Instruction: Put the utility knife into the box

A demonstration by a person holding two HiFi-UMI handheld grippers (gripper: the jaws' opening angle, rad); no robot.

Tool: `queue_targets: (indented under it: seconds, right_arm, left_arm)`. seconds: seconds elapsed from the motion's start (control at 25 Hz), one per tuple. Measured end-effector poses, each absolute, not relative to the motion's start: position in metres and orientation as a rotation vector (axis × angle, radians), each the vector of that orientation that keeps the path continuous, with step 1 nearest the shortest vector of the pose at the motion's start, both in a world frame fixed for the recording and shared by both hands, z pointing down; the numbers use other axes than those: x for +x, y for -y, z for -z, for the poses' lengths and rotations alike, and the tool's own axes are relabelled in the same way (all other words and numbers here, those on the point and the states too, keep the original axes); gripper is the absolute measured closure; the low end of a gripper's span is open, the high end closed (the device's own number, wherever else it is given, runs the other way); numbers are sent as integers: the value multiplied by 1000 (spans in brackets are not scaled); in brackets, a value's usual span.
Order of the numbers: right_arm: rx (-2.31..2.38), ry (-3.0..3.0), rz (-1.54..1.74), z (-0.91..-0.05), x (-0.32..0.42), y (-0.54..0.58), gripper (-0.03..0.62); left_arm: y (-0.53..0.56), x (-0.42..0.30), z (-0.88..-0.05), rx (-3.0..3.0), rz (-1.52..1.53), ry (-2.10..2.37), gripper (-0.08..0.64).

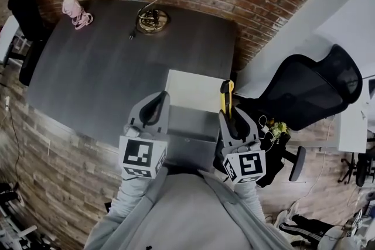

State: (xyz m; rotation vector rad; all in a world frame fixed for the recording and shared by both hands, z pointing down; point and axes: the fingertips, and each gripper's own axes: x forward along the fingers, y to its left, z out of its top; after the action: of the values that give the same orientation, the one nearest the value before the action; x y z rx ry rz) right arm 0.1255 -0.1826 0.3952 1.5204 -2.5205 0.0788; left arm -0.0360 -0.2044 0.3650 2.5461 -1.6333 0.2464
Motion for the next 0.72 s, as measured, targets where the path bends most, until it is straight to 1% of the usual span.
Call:
queue_targets:
  seconds: [0.4,0.72]
  right_arm:
    - [1425,2489,-71,-416,116,181,466]
    - [1288,2429,-78,-454,109,180,466]
  left_arm:
    - [201,-35,-384,2515,-262,1611,541]
    - [192,-40,-404,2477,-287,1597,540]
